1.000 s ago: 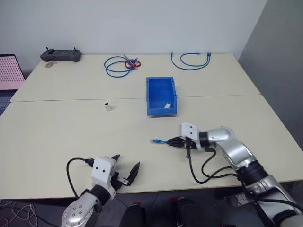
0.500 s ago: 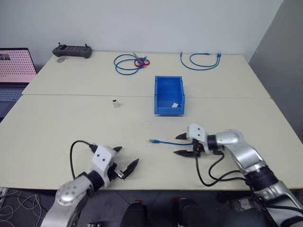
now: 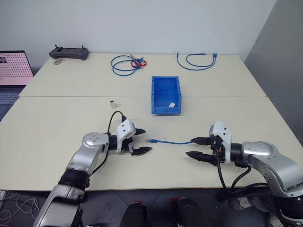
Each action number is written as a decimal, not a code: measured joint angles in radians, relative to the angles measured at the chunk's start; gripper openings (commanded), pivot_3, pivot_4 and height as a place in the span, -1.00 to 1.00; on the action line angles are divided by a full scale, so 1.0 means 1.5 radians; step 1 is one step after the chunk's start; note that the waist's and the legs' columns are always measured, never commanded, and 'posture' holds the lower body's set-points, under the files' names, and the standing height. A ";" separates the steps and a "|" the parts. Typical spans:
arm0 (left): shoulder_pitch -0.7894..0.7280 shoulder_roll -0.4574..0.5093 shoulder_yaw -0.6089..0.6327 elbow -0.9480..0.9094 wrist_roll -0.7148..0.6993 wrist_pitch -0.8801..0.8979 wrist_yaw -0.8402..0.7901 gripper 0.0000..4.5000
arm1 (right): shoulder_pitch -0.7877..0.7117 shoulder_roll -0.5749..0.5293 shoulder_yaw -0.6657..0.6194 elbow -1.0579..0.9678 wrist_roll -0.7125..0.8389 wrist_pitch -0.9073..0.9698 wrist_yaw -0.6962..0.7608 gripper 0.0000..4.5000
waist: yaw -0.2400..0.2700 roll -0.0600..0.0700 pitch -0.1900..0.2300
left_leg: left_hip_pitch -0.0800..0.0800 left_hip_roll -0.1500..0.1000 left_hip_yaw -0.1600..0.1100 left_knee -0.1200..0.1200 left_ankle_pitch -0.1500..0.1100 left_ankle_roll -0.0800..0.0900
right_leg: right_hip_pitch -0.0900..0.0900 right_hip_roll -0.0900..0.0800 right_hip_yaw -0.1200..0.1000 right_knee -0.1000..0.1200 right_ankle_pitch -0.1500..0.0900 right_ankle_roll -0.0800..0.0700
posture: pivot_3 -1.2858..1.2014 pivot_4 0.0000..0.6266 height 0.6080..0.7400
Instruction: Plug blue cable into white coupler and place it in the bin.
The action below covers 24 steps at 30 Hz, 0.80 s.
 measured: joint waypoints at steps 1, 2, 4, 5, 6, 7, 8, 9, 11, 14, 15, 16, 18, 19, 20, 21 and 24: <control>-0.014 -0.002 -0.003 0.023 0.002 -0.014 -0.018 1.00 | 0.000 0.000 -0.006 -0.005 0.008 0.005 -0.007 0.37 | 0.000 0.000 0.000 | 0.000 0.000 0.000 0.000 0.000 0.000 | 0.000 0.000 0.000 0.000 0.000 0.000 | 0.03 -0.52 1.00; -0.032 -0.003 -0.011 0.055 0.006 -0.034 -0.044 1.00 | 0.003 0.000 -0.011 -0.014 0.012 0.012 -0.016 0.37 | 0.000 0.000 0.000 | 0.000 0.000 0.000 0.000 0.000 0.000 | 0.000 0.000 0.000 0.000 0.000 0.000 | 0.03 -0.52 1.00; -0.054 -0.004 -0.018 0.091 0.014 -0.063 -0.080 0.84 | 0.007 0.000 -0.016 -0.018 0.020 0.018 -0.026 0.40 | 0.000 0.000 0.000 | 0.000 0.000 0.000 0.000 0.000 0.000 | 0.000 0.000 0.000 0.000 0.000 0.000 | 0.03 -0.52 1.00; -0.063 -0.004 -0.024 0.106 0.017 -0.075 -0.096 0.79 | 0.008 0.000 -0.019 -0.018 0.023 0.022 -0.031 0.40 | 0.000 0.000 0.000 | 0.000 0.000 0.000 0.000 0.000 0.000 | 0.000 0.000 0.000 0.000 0.000 0.000 | 0.03 -0.52 1.00; -0.071 -0.006 -0.027 0.119 0.019 -0.087 -0.114 0.69 | 0.009 0.000 -0.023 -0.018 0.026 0.025 -0.035 0.40 | 0.000 0.000 0.000 | 0.000 0.000 0.000 0.000 0.000 0.000 | 0.000 0.000 0.000 0.000 0.000 0.000 | 0.03 -0.52 1.00; -0.077 -0.008 -0.029 0.131 0.020 -0.097 -0.132 0.57 | 0.011 -0.001 -0.026 -0.018 0.032 0.025 -0.040 0.40 | 0.000 0.000 0.000 | 0.000 0.000 0.000 0.000 0.000 0.000 | 0.000 0.000 0.000 0.000 0.000 0.000 | 0.03 -0.52 1.00; -0.082 -0.008 -0.031 0.138 0.021 -0.103 -0.145 0.49 | 0.011 -0.001 -0.028 -0.018 0.036 0.026 -0.044 0.40 | 0.000 0.000 0.000 | -0.001 0.000 0.000 0.000 0.000 0.000 | 0.000 0.000 0.000 0.000 0.000 0.000 | 0.03 -0.52 1.00; -0.084 -0.009 -0.031 0.144 0.021 -0.110 -0.155 0.42 | 0.011 -0.002 -0.029 -0.018 0.037 0.026 -0.046 0.40 | 0.000 0.000 0.000 | 0.000 0.000 0.000 0.000 0.000 0.000 | 0.000 0.000 0.000 0.000 0.000 0.000 | 0.03 -0.52 1.00; -0.084 -0.008 -0.031 0.145 0.021 -0.115 -0.175 0.21 | 0.011 -0.005 -0.029 -0.018 0.037 0.025 -0.050 0.40 | 0.000 0.000 0.000 | -0.001 0.000 0.000 0.000 0.000 0.000 | 0.000 0.000 0.000 0.000 0.000 0.000 | 0.03 -0.52 1.00; -0.082 -0.008 -0.031 0.145 0.021 -0.116 -0.189 -0.08 | 0.011 -0.005 -0.029 -0.016 0.037 0.024 -0.057 0.40 | 0.000 0.000 0.000 | 0.000 0.000 -0.001 0.000 0.000 0.000 | 0.000 0.000 0.000 0.000 0.000 0.000 | 0.03 -0.52 1.00; -0.082 -0.008 -0.031 0.145 0.022 -0.116 -0.190 -0.18 | 0.011 -0.005 -0.029 -0.015 0.037 0.024 -0.057 0.40 | -0.001 0.000 0.000 | 0.000 0.000 -0.001 0.000 0.000 0.000 | 0.000 0.000 0.000 0.000 0.000 0.000 | 0.03 -0.52 1.00; -0.081 -0.008 -0.031 0.145 0.022 -0.117 -0.190 -0.29 | 0.010 -0.005 -0.029 -0.014 0.037 0.024 -0.057 0.40 | -0.001 0.000 0.000 | 0.000 0.000 -0.001 0.000 0.000 0.000 | 0.000 0.000 0.000 0.000 0.000 0.000 | 0.03 -0.52 1.00; -0.079 -0.008 -0.030 0.145 0.022 -0.118 -0.189 -0.47 | 0.007 -0.005 -0.028 -0.009 0.037 0.023 -0.057 0.40 | -0.001 0.000 0.000 | 0.000 0.000 -0.001 0.000 0.000 0.000 | 0.000 0.000 0.000 0.000 0.000 0.000 | 0.03 -0.52 1.00; -0.077 -0.009 -0.029 0.145 0.022 -0.119 -0.188 -0.57 | 0.004 -0.005 -0.028 -0.005 0.037 0.023 -0.057 0.40 | -0.001 0.000 0.000 | 0.000 0.000 0.000 0.000 0.000 0.000 | 0.000 0.000 0.000 0.000 0.000 0.000 | 0.03 -0.52 1.00; -0.075 -0.009 -0.028 0.144 0.022 -0.120 -0.187 -0.64 | 0.001 -0.005 -0.028 -0.001 0.037 0.022 -0.057 0.40 | -0.001 0.000 0.000 | 0.000 0.000 -0.001 0.000 0.000 0.000 | 0.000 0.000 0.000 0.000 0.000 0.000 | 0.03 -0.52 1.00; -0.072 -0.011 -0.026 0.142 0.022 -0.121 -0.185 -0.74 | -0.003 -0.005 -0.028 0.005 0.037 0.021 -0.056 0.40 | -0.001 0.000 0.000 | 0.000 0.000 -0.001 0.000 0.000 0.000 | 0.000 0.000 0.000 0.000 0.000 0.000 | 0.03 -0.52 1.00; -0.060 -0.013 -0.024 0.126 0.022 -0.119 -0.174 -0.89 | -0.009 -0.008 -0.028 0.012 0.037 0.017 -0.055 0.40 | -0.001 0.000 -0.001 | 0.000 0.000 -0.001 0.000 0.000 0.000 | 0.000 0.000 0.000 0.000 0.000 0.000 | 0.03 -0.52 1.00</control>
